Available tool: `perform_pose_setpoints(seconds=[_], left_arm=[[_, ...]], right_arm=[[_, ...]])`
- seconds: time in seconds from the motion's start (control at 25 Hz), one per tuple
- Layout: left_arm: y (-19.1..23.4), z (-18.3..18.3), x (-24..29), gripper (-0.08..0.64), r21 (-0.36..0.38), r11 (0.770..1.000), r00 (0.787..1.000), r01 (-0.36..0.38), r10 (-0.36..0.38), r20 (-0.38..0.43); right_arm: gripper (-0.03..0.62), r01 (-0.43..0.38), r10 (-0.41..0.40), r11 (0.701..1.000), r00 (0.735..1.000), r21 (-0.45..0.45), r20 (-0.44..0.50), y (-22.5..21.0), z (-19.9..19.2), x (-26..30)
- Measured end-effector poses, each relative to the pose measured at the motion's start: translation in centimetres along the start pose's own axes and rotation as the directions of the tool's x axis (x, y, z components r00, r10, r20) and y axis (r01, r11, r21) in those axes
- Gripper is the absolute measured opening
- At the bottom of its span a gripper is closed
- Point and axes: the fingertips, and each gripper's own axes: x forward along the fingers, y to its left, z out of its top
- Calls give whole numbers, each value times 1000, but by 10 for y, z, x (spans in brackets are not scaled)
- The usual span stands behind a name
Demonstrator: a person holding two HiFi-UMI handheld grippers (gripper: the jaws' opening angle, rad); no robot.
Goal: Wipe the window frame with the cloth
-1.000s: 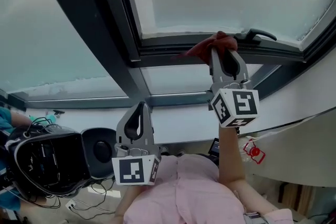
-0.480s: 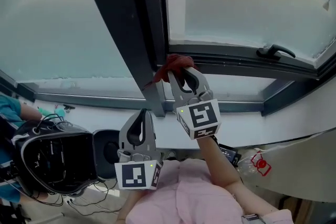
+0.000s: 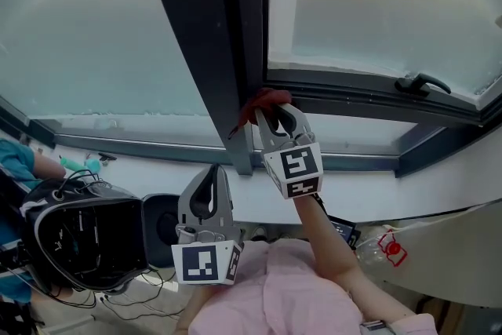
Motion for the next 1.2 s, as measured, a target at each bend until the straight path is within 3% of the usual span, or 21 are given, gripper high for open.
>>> perform_pose_setpoints(seconds=[0.2,1.2], left_arm=[[-10,-4,5,-3,-2,1000,1000,15,-15,0],[-86,-8,29,-3,3,991,991,132,-132,2]], right_arm=[[71,7,-7,1000,1000,3,-2,-11,-3,-6],[72,267,-266,962,964,51,-14,-148,-17,-95]])
